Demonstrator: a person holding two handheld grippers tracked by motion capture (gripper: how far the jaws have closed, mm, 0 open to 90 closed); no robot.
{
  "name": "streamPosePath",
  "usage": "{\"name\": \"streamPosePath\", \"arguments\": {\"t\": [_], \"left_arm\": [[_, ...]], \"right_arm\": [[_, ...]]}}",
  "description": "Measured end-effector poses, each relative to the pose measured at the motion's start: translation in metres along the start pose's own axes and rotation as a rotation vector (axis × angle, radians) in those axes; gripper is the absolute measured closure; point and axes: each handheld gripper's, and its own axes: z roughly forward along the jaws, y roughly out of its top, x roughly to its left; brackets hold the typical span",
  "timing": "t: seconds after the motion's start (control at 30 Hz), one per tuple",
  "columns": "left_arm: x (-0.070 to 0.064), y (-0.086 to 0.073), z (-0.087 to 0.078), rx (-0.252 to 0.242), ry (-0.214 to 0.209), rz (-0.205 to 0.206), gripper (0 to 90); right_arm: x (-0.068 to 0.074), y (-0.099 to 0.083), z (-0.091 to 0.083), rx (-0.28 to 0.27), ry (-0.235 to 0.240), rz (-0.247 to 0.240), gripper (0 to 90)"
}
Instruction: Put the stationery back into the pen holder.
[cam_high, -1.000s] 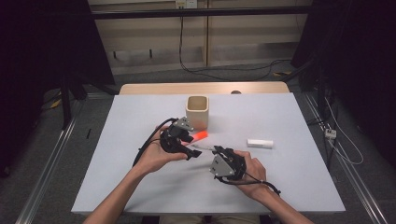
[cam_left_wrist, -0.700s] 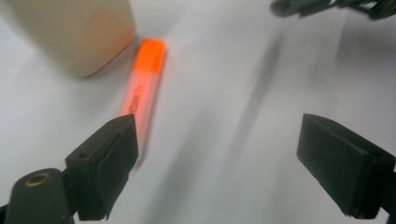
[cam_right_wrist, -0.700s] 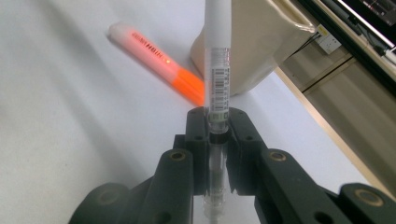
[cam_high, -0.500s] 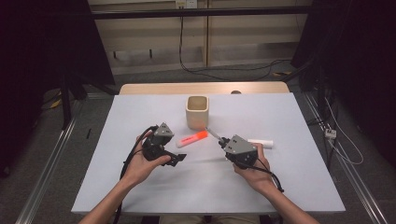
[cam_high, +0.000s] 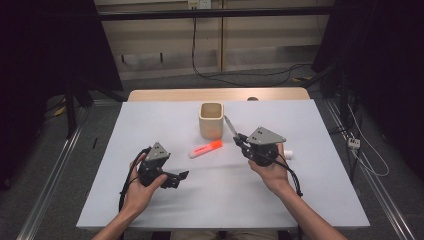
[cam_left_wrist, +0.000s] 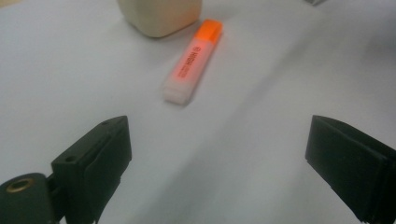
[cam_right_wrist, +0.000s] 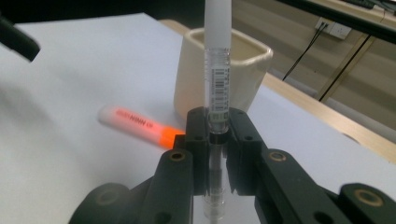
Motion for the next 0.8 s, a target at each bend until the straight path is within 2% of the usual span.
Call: {"name": "streamPosePath", "arguments": {"t": [0.03,0.1,0.2,0.3,0.4,0.47,0.6,0.63,0.7,0.77,0.8], "left_arm": [[-0.002,-0.002,-0.002,-0.005,-0.007,-0.002,6.3],[-0.006,-0.008,-0.005,-0.015,0.01,-0.004,6.3],[-0.007,-0.015,-0.005,-0.031,0.007,-0.016,6.4],[-0.006,-0.02,-0.006,-0.021,0.025,-0.03,6.5],[-0.004,-0.025,-0.009,-0.015,0.029,-0.074,6.5],[-0.002,-0.026,-0.011,-0.022,0.05,-0.081,6.5],[-0.002,-0.026,-0.012,-0.041,0.071,-0.076,6.5],[-0.004,-0.026,-0.012,-0.048,0.066,-0.071,6.5],[-0.007,-0.024,-0.013,-0.047,0.063,-0.04,6.5],[-0.01,-0.023,-0.013,-0.051,0.053,-0.045,6.5],[-0.01,-0.023,-0.012,-0.048,0.05,-0.035,6.5]], "right_arm": [[-0.001,0.003,0.0,-0.012,0.002,0.005,80.4],[-0.002,0.009,0.002,-0.032,0.007,0.021,80.4],[-0.006,0.016,0.007,-0.054,0.02,0.055,80.4],[-0.01,0.019,0.015,-0.062,0.026,0.09,80.4],[-0.013,0.023,0.023,-0.069,0.028,0.121,80.4],[-0.015,0.026,0.027,-0.08,0.026,0.134,80.4],[-0.02,0.034,0.038,-0.092,0.038,0.152,80.4],[-0.021,0.036,0.041,-0.086,0.03,0.142,80.4],[-0.024,0.04,0.046,-0.092,0.031,0.162,80.4],[-0.028,0.046,0.05,-0.095,0.025,0.168,80.4],[-0.029,0.049,0.051,-0.101,0.023,0.171,80.4]]}}
